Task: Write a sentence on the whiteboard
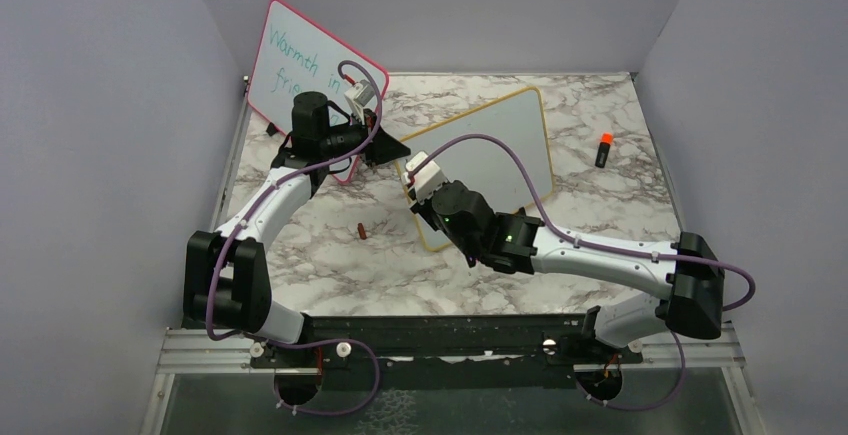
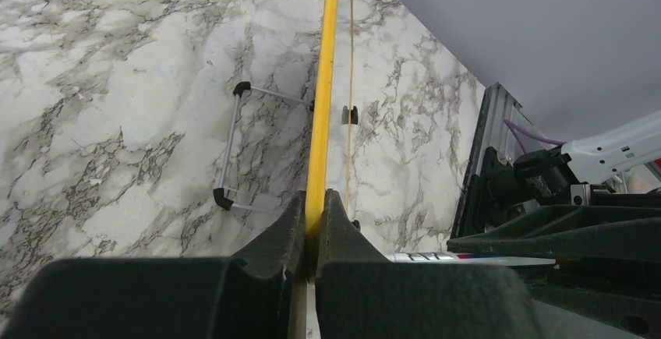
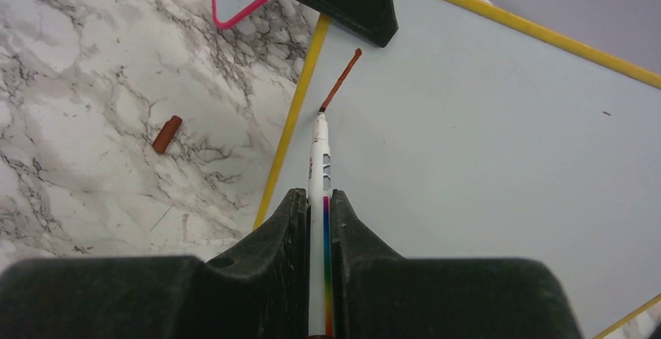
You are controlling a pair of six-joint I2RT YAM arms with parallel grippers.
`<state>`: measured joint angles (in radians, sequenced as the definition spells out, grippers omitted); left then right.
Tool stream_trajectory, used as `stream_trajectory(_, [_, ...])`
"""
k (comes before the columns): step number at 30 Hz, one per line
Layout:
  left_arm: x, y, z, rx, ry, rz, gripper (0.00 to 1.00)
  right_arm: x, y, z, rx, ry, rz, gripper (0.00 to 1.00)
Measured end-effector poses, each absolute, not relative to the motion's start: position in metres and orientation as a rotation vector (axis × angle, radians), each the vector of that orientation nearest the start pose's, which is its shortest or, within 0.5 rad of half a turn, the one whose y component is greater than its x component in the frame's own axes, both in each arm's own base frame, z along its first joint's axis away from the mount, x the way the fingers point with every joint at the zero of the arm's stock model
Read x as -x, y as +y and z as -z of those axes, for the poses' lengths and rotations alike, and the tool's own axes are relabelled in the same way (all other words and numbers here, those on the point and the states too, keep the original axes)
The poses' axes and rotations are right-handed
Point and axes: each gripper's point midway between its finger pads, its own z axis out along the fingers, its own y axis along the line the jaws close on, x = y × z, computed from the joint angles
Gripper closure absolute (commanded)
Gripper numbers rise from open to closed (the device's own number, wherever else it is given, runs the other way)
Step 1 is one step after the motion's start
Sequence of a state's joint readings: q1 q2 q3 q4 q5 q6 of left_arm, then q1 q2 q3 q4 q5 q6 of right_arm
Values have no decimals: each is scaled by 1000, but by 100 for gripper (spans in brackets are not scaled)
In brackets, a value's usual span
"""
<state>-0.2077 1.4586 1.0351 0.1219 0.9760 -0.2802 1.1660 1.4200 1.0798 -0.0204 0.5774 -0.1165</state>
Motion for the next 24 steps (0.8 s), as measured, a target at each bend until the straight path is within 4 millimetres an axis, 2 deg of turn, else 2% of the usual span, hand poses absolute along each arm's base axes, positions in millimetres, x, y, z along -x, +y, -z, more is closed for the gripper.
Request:
stream_trajectory(7, [-342, -227, -243, -633, 1809, 1237, 100, -253, 346, -228, 813, 1722, -176, 100])
stream_trajectory(12, [-342, -228, -243, -632, 1810, 1240, 100, -253, 346, -231, 808, 1719, -186, 99])
stream_trajectory(24, [-342, -228, -244, -633, 1810, 1241, 100, -255, 342, -261, 709, 1636, -240, 99])
